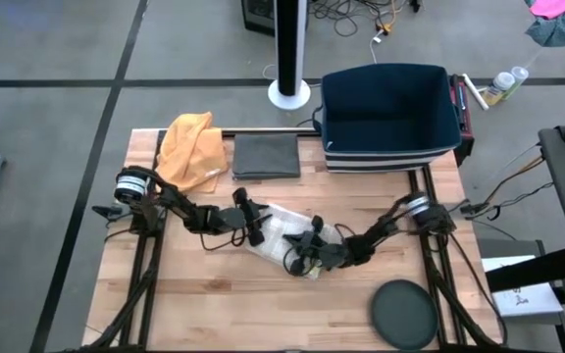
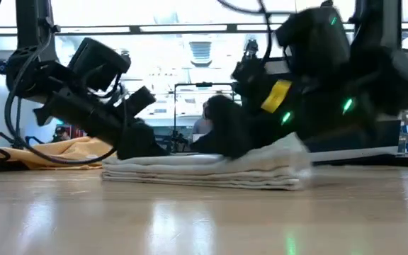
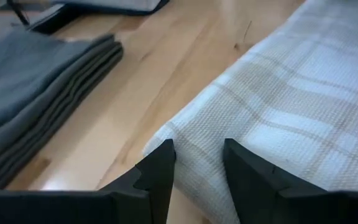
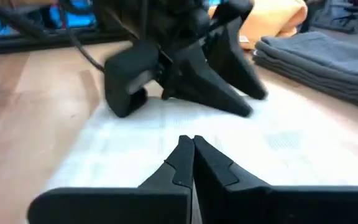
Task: Fold kitchen towel into neat rectangle
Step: Fold the white patterned towel
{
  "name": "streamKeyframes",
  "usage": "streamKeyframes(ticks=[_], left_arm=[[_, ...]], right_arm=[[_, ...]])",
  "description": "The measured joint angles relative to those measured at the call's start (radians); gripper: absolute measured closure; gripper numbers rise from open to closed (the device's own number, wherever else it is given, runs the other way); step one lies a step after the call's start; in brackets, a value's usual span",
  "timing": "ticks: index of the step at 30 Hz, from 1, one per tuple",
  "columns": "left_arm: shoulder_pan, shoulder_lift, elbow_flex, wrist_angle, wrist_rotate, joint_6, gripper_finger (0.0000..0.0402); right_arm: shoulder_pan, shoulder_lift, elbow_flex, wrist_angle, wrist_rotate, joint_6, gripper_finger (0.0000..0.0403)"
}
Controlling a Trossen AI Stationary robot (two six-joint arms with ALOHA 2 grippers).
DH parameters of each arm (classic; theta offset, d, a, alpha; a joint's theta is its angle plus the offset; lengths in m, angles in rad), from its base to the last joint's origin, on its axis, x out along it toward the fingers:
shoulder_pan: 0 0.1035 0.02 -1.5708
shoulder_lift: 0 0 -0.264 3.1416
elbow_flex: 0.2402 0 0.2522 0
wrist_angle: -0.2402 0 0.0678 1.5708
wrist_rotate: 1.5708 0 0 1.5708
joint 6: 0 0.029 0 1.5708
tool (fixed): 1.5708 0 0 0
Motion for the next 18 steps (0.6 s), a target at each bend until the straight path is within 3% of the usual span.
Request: streamKeyframes(ticks=[4, 8, 18], left_arm=[[-0.015, -0.02, -0.06, 0.003, -0.005, -0.073, 0.0274], [-0.061, -0.056, -0.101, -0.003, -0.008, -0.109, 0.0287], [-0.23, -0.332, -0.203, -0.341, -0.136, -0.265, 0.0307]], right_arm=[[-0.015, -0.127, -0.033, -0.169, -0.018, 0.005, 0.0403], [-0.038, -0.133, -0.029, -0.15, -0.049, -0.039, 0.0403], [-0.102, 0.109, 0.058, -0.032, -0.198, 0.08, 0.0403]])
